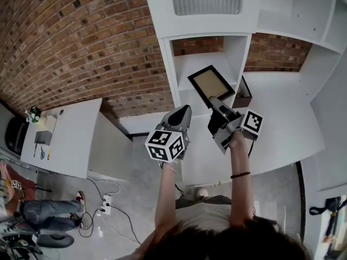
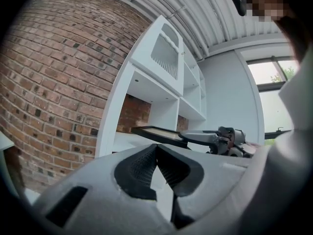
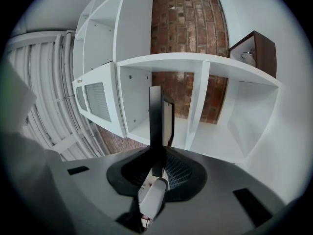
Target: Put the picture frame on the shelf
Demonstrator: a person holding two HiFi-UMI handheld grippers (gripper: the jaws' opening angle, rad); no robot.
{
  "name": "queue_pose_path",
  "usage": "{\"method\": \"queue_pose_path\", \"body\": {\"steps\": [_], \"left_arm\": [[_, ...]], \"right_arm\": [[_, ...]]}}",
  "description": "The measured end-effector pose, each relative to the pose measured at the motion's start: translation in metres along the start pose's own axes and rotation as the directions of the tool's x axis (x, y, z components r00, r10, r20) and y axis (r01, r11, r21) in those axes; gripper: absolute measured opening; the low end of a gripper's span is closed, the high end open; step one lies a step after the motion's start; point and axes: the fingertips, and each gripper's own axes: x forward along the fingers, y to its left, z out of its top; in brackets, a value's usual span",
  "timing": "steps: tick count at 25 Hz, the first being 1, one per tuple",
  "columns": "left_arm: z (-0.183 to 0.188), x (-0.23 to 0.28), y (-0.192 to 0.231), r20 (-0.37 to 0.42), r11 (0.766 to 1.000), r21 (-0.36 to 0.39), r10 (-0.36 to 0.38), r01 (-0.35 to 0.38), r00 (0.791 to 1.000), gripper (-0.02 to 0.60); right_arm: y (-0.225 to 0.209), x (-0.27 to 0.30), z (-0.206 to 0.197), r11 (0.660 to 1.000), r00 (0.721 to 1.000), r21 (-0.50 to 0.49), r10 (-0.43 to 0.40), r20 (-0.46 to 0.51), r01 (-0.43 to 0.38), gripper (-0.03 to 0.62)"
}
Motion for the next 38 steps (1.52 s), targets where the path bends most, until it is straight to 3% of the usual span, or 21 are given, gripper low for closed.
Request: {"method": "queue_pose_path", "body": {"steps": [15,38], "left_arm": [[0.002,0.016,0.02,0.0,1.0,0.005,0.022,-0.022,1.0,0.011],[0.007,0.054,0.051,-0.03,0.999,-0.006,-0.037,0.037,0.999,0.011]], "right_arm": [[-0.016,0.029,0.005,0.999,0.999,0.034,0.007,-0.031,-0.006,0.072],[-0.037,0.064,0.027,0.996,0.999,0.081,-0.028,0.037,0.024,0.072]]}}
